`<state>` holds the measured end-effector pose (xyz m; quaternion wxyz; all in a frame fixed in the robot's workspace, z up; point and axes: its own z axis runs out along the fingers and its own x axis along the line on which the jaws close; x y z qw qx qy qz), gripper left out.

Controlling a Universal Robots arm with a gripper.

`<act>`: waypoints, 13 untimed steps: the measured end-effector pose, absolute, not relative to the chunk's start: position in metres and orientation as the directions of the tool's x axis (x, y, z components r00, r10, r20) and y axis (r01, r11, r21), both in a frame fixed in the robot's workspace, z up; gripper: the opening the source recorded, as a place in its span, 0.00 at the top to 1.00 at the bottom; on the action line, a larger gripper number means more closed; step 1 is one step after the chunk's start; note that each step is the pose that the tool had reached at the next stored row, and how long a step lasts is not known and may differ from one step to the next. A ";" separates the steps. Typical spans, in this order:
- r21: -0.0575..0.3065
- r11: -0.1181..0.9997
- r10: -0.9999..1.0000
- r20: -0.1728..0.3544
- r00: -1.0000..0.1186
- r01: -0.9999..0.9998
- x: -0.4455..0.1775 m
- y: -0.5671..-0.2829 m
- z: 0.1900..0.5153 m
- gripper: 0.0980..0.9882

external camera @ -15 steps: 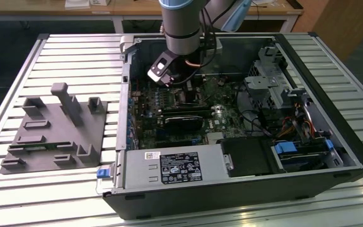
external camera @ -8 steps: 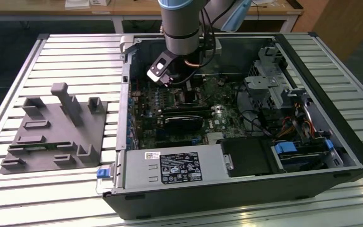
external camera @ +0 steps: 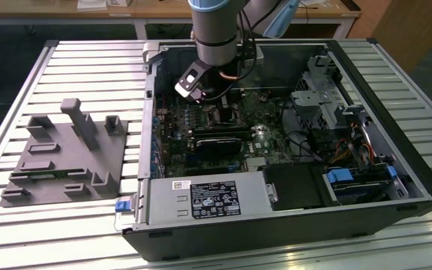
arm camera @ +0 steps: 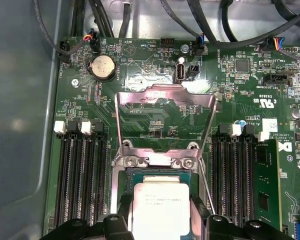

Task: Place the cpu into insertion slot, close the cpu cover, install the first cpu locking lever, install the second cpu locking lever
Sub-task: 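Place the cpu into insertion slot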

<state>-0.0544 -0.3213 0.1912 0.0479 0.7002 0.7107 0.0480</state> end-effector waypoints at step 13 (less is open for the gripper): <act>0.135 0.015 1.000 -0.001 -0.015 0.991 -0.055 -0.321 0.191 0.51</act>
